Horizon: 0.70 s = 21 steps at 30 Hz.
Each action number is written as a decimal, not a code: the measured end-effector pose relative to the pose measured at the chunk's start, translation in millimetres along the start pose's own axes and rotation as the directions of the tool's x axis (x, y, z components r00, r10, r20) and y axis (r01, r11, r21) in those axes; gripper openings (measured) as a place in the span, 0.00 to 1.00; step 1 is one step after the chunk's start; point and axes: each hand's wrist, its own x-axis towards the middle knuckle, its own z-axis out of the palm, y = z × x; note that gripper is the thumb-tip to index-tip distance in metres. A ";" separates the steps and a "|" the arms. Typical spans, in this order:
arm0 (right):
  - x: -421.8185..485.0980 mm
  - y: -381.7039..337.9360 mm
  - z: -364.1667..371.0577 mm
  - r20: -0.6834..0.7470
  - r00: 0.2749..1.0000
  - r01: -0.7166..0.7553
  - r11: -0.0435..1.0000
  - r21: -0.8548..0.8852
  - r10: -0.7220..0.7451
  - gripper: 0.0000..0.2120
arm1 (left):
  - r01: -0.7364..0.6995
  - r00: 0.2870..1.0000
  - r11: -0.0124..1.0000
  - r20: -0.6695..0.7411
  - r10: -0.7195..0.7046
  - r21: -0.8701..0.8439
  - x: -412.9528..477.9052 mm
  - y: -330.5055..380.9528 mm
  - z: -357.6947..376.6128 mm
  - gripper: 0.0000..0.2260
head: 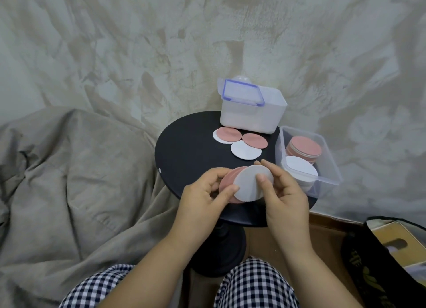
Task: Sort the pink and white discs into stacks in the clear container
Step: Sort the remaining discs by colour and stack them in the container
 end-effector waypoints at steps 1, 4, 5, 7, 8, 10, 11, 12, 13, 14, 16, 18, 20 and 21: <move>1.8 0.0 0.0 0.020 1.000 -0.001 1.000 -0.003 0.001 0.13 | -0.010 1.000 1.000 0.006 0.010 0.020 2.7 -1.5 0.6 0.10; 4.3 3.2 -0.3 0.123 0.992 0.040 0.994 -0.104 -0.027 0.18 | -0.090 0.996 0.980 0.044 0.083 0.179 7.3 -7.3 1.9 0.16; 4.0 5.2 -0.3 0.152 0.987 0.072 0.983 -0.167 -0.046 0.20 | -0.116 0.993 0.963 0.053 0.107 0.244 7.5 -9.7 2.4 0.17; 2.5 9.2 0.2 0.186 0.978 0.138 0.955 -0.261 -0.090 0.22 | -0.143 0.989 0.936 0.069 0.128 0.321 6.1 -14.3 3.7 0.19; 1.8 11.1 0.6 0.193 0.975 0.163 0.944 -0.286 -0.110 0.22 | -0.157 0.987 0.925 0.084 0.136 0.346 5.0 -17.1 4.6 0.20; 0.9 15.0 1.8 0.194 0.968 0.213 0.923 -0.319 -0.157 0.22 | -0.211 0.977 0.888 0.115 0.179 0.409 2.8 -22.5 6.7 0.21; 0.5 16.7 2.6 0.192 0.965 0.235 0.913 -0.333 -0.178 0.21 | -0.238 0.971 0.868 0.119 0.207 0.436 1.9 -24.6 7.3 0.22; 0.2 17.9 3.2 0.191 0.962 0.251 0.905 -0.344 -0.194 0.20 | -0.252 0.968 0.854 0.111 0.227 0.456 1.7 -26.0 7.5 0.23; -0.6 18.7 3.5 0.187 0.960 0.264 0.898 -0.353 -0.208 0.20 | -0.254 0.967 0.847 0.098 0.236 0.466 1.7 -26.6 7.5 0.24; -1.2 18.9 3.8 0.181 0.957 0.279 0.891 -0.358 -0.226 0.20 | -0.250 0.967 0.849 0.080 0.241 0.465 2.0 -26.1 7.3 0.24; -3.1 18.2 3.3 0.161 0.951 0.304 0.890 -0.340 -0.263 0.20 | -0.239 0.967 0.866 0.024 0.254 0.439 2.2 -26.0 6.5 0.23; -4.8 15.9 2.0 0.137 0.950 0.311 0.901 -0.302 -0.282 0.19 | -0.229 0.962 0.894 -0.052 0.269 0.385 1.2 -26.5 5.9 0.20; -6.0 13.0 1.2 0.103 0.963 0.267 0.934 -0.239 -0.249 0.19 | -0.188 0.964 0.938 -0.130 0.233 0.290 -1.2 -23.6 7.0 0.15; -6.6 11.4 0.7 0.083 0.971 0.237 0.949 -0.209 -0.224 0.20 | -0.168 0.965 0.956 -0.157 0.209 0.240 -2.4 -21.0 8.3 0.15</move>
